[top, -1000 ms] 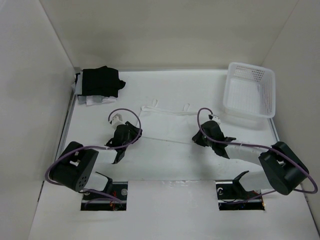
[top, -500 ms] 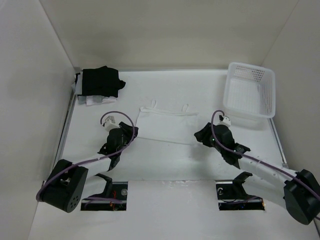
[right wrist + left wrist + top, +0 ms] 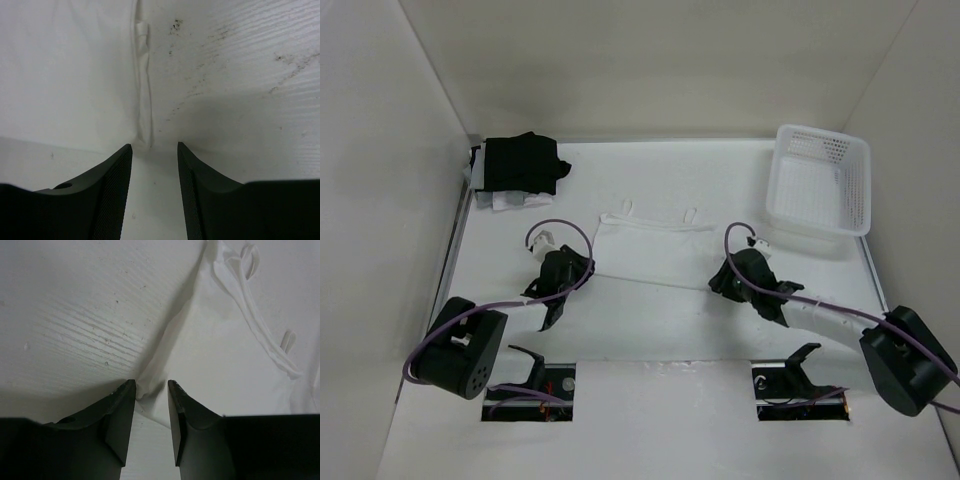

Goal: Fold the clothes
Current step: Fold the tank top

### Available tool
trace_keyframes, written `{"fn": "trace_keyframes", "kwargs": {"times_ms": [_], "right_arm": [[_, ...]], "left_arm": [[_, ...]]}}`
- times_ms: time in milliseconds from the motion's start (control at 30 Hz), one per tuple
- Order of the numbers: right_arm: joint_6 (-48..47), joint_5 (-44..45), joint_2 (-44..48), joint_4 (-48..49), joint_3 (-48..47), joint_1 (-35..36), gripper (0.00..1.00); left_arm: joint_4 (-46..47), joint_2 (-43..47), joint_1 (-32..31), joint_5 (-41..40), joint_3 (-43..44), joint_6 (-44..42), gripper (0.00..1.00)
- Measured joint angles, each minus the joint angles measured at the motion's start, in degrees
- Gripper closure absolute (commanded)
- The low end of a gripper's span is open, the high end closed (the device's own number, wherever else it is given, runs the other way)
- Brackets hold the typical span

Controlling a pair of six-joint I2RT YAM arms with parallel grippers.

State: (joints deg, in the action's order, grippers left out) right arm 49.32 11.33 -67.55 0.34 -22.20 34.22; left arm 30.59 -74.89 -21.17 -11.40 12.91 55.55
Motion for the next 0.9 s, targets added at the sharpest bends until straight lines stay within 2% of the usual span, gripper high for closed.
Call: {"fn": "trace_keyframes", "kwargs": {"times_ms": [200, 333, 400, 533, 667, 767, 900], "right_arm": [[0.02, -1.18, -2.8, 2.8, -0.9, 0.0, 0.58], [0.26, -2.36, -4.31, 4.68, -1.14, 0.0, 0.59], [0.42, -2.95, -4.59, 5.11, -1.16, 0.0, 0.67], [0.59, -3.82, -5.62, 5.29, -1.16, 0.0, 0.89], [0.83, -3.85, -4.46, 5.2, -0.87, 0.02, 0.95], [0.76, -2.95, 2.45, 2.97, -0.11, 1.09, 0.96], [-0.2, -0.09, 18.58, -4.59, -1.22, 5.44, 0.97]], "left_arm": [[-0.42, 0.0, 0.15, 0.0, 0.0, 0.04, 0.75], [-0.9, 0.0, 0.17, -0.02, 0.0, 0.17, 0.81], [-1.14, 0.0, 0.15, 0.0, 0.0, 0.15, 0.85], [-1.73, 0.0, 0.15, 0.0, 0.0, -0.02, 0.95], [-3.1, 1.38, 0.11, 0.07, -0.02, -0.11, 0.99], [-6.8, 8.17, -0.44, 0.31, -0.02, -0.26, 0.99], [-16.11, 27.28, -2.93, -0.15, 1.01, -1.16, 0.99]]}}
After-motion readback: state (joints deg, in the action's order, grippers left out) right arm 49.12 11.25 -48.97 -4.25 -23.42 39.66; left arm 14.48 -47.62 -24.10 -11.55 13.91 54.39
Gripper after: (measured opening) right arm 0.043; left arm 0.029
